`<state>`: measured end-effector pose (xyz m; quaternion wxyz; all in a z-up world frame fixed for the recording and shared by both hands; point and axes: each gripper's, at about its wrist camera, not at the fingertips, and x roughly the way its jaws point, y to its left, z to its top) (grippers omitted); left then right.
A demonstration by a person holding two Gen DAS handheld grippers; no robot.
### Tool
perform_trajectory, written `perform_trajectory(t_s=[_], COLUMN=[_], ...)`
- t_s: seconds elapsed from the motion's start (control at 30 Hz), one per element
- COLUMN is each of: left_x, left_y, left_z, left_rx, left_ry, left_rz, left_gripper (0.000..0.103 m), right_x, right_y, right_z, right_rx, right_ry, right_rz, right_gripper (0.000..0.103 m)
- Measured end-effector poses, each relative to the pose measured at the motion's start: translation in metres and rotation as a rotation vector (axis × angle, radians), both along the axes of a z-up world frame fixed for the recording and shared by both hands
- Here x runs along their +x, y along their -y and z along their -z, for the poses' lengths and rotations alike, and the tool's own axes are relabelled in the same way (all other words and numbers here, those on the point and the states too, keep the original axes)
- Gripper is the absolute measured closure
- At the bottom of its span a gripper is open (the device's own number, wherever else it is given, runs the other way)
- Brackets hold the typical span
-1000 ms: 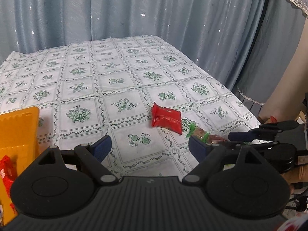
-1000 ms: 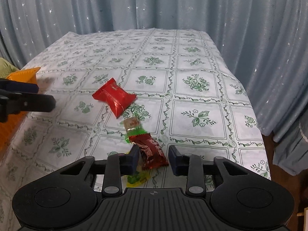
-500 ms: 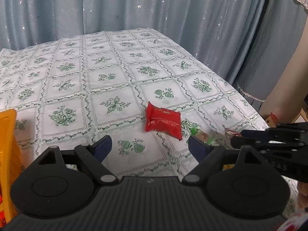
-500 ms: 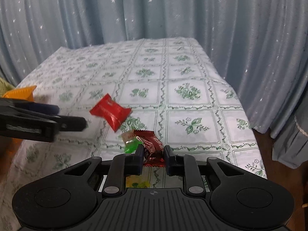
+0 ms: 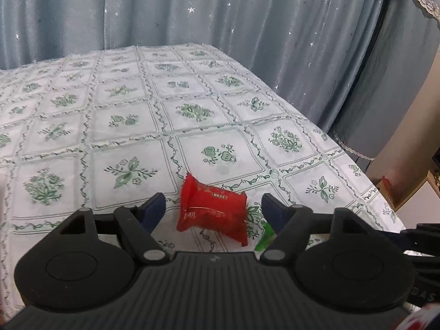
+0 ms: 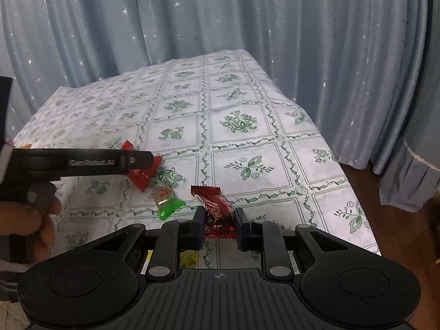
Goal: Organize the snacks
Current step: 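Grasp the brown chocolate bar with the right gripper while the left gripper grasps the large red packet, then carry the chocolate bar and the red packet over the orange tray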
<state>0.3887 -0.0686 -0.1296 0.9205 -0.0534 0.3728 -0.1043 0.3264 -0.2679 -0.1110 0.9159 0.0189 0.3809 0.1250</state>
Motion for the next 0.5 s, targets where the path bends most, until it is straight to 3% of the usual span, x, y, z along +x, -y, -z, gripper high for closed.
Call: perform_trajectory(t_s=[0.17,0.5], left_x=[0.003,-0.034], left_y=[0.001,-0.017], left_z=[0.009,-0.012], left_rx=[0.010,-0.013], left_ry=[-0.011,-0.015], left_rz=[0.009,-0.041], left_gripper=[0.057,0.062], right_x=[0.000,-0.005], right_y=[-0.002,-0.009], right_z=[0.001,-0.007], right_rx=[0.000,0.006], right_ry=[0.002,0.013], right_rz=[0.019,0.035], right_gripper=[0.081,0.081])
